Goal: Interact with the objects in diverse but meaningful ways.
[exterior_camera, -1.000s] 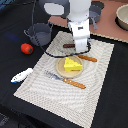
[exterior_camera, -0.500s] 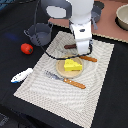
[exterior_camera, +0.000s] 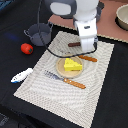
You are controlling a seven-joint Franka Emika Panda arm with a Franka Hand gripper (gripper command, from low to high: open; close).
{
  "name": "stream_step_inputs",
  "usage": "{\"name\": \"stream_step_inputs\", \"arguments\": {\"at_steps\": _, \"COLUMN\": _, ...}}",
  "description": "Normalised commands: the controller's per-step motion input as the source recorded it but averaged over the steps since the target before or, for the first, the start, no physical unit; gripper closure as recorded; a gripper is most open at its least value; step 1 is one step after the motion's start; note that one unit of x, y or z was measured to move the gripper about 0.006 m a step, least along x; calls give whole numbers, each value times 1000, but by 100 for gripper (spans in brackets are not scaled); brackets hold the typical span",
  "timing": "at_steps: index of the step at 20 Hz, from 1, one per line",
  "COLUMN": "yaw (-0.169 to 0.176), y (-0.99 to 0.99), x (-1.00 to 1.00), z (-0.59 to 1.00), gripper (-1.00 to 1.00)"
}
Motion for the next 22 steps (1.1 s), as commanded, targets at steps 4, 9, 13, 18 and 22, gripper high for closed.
{"name": "stream_step_inputs", "arguments": {"at_steps": 4, "yaw": 0, "y": -201, "x": -564, "z": 998, "gripper": 100}}
{"name": "stream_step_inputs", "arguments": {"at_steps": 9, "yaw": 0, "y": -545, "x": -616, "z": 785, "gripper": 100}}
{"name": "stream_step_inputs", "arguments": {"at_steps": 13, "yaw": 0, "y": -728, "x": -527, "z": 402, "gripper": 100}}
{"name": "stream_step_inputs", "arguments": {"at_steps": 18, "yaw": 0, "y": -881, "x": -369, "z": 171, "gripper": 100}}
{"name": "stream_step_inputs", "arguments": {"at_steps": 22, "yaw": 0, "y": -971, "x": -164, "z": 25, "gripper": 100}}
